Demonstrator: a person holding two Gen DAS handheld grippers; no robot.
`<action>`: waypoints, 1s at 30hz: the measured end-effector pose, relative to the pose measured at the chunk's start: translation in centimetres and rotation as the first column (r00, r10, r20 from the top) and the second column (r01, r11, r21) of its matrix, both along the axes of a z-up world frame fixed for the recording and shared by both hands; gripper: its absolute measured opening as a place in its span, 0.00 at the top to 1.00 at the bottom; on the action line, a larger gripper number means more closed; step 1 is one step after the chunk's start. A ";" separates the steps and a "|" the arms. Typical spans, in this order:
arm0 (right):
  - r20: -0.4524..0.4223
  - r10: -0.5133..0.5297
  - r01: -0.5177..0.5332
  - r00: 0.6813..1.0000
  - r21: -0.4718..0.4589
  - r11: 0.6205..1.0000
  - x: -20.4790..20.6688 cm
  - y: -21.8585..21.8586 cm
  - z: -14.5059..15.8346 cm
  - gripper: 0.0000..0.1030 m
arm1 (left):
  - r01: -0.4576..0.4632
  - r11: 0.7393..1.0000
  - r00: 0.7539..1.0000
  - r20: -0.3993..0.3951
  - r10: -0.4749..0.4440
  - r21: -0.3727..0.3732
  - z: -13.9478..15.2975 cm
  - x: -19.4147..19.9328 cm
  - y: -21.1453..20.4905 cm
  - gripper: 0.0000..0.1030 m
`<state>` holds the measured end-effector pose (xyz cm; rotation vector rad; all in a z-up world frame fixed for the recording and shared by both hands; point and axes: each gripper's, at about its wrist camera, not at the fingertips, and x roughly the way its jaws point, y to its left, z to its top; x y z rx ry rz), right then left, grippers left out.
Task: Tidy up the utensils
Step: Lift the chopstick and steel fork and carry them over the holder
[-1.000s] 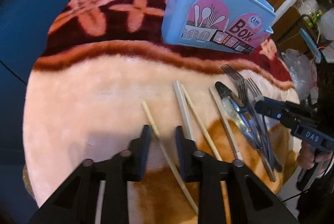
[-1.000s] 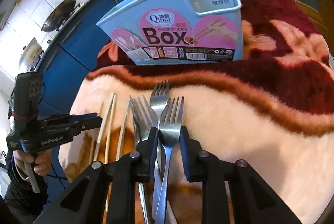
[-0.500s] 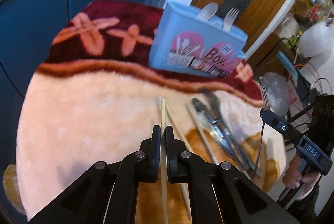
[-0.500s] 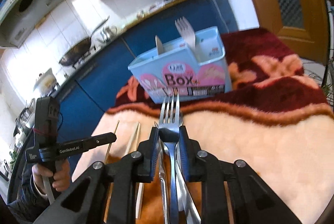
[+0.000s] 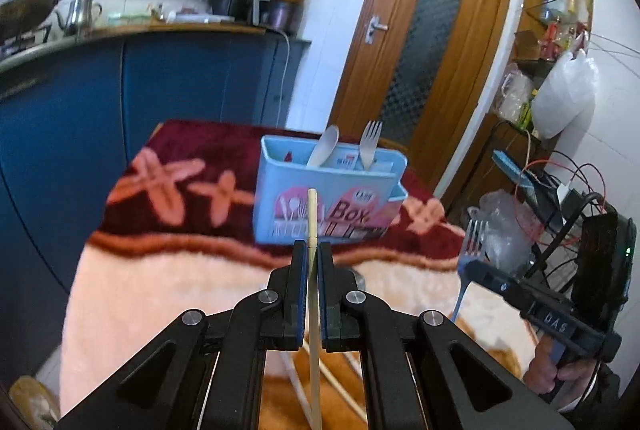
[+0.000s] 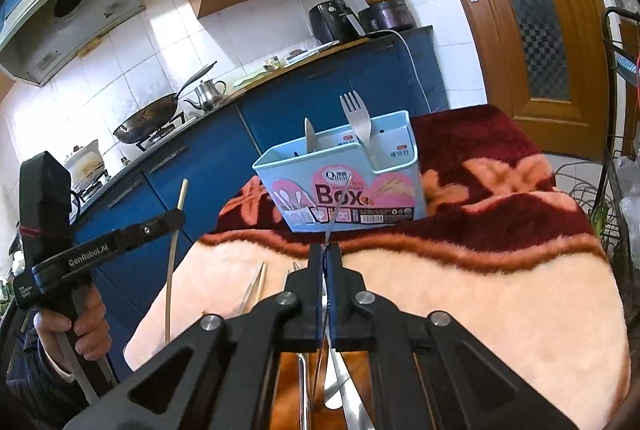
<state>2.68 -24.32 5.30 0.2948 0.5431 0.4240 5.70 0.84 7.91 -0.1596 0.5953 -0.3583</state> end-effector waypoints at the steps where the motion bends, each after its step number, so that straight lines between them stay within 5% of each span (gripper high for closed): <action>1: 0.013 -0.003 0.003 1.000 0.004 1.000 -0.1 -0.1 0.1 0.96 | -0.004 1.000 1.000 0.015 0.004 -0.003 0.3 -0.1 0.0 0.96; 14: 0.169 -0.065 0.071 0.983 -0.032 0.997 -0.5 -0.7 2.5 0.96 | -0.062 0.997 0.991 0.118 0.067 -0.051 2.0 1.8 -0.2 0.96; 30: 0.172 -0.075 0.080 0.982 -0.022 0.997 1.8 -1.5 2.6 0.96 | -0.136 0.989 0.942 0.303 0.147 -0.055 5.4 7.1 -1.4 0.96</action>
